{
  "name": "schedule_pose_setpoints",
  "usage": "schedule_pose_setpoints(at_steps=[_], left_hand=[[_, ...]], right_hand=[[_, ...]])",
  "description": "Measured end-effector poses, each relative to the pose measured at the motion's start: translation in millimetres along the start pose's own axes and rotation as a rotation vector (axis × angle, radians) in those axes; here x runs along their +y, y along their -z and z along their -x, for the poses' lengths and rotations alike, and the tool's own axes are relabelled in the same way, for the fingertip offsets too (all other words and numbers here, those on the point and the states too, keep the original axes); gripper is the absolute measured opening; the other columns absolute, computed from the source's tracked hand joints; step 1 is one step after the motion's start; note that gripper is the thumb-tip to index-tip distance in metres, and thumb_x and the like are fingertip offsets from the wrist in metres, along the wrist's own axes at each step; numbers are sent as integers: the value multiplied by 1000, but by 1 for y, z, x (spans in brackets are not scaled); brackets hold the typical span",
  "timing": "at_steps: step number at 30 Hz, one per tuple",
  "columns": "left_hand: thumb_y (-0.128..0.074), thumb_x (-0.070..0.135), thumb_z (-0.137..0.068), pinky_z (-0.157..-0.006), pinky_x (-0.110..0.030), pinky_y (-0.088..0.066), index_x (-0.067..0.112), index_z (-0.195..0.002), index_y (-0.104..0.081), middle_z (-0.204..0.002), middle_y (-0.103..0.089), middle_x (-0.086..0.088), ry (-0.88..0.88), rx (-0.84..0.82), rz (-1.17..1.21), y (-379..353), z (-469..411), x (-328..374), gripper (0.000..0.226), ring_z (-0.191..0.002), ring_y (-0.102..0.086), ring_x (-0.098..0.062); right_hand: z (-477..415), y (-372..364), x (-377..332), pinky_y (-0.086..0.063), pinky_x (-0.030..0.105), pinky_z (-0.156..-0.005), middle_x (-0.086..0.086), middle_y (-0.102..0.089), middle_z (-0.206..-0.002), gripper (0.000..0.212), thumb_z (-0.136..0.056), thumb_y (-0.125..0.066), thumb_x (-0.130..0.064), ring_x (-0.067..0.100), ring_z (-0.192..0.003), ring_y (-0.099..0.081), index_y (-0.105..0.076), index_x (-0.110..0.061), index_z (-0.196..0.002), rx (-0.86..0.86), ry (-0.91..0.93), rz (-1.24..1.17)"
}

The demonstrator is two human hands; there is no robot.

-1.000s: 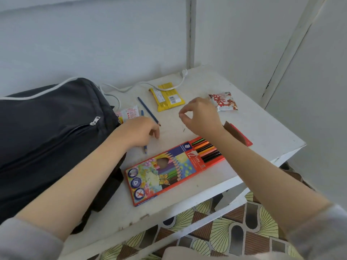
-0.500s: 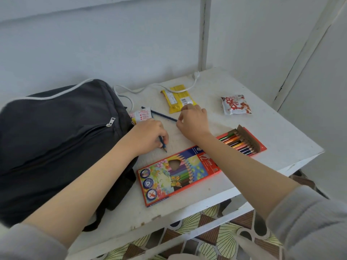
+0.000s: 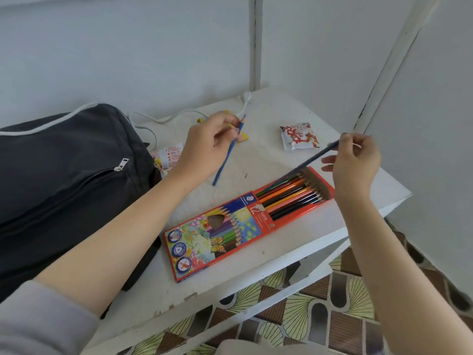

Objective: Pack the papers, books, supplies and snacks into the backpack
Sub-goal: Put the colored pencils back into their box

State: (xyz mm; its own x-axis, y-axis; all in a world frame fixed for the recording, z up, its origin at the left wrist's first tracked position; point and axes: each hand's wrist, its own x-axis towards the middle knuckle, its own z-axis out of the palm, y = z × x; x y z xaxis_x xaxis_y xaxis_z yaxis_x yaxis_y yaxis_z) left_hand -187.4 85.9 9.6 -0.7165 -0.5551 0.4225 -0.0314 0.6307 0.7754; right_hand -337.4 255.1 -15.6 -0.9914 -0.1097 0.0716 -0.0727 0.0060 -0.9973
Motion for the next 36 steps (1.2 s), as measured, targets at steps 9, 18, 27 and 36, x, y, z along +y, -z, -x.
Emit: schedule_pose_setpoints(at_steps=[9,18,27,36], left_hand=[[-50,3,-92,-60,-20,-53,10,-96,-53,-79,-68,2,135,79,294,-45,-13,34,9,-71,-67,-7],[-63,-1,-82,-65,-8,-47,16,-117,-53,-88,-60,12,-1,-135,37,-71,-6,34,40,-73,-61,-2],[-62,-1,-84,-76,-7,-48,17,-131,-49,-105,-62,3,41,-270,5,-91,11,18,53,-82,-61,1],[-64,0,-83,-74,-6,-47,17,-122,-57,-102,-64,3,119,-246,37,-100,22,0,44,-87,-60,-1]], right_hand=[[-2,28,9,-48,28,-61,-4,-61,-81,5,-97,-48,-22,15,-66,-58,-50,-17,-95,16,316,290],[-10,21,12,-45,25,-61,-7,-58,-88,19,-97,-47,-21,2,-62,-49,-56,-8,-109,-86,376,469],[-5,29,33,-48,33,-74,-4,-62,-103,38,-87,-61,-39,15,-92,-56,-51,-17,-115,-200,352,596],[9,34,42,-29,42,-103,-1,-53,-131,80,-74,-67,-57,21,-121,-48,-35,-21,-138,-463,388,737]])
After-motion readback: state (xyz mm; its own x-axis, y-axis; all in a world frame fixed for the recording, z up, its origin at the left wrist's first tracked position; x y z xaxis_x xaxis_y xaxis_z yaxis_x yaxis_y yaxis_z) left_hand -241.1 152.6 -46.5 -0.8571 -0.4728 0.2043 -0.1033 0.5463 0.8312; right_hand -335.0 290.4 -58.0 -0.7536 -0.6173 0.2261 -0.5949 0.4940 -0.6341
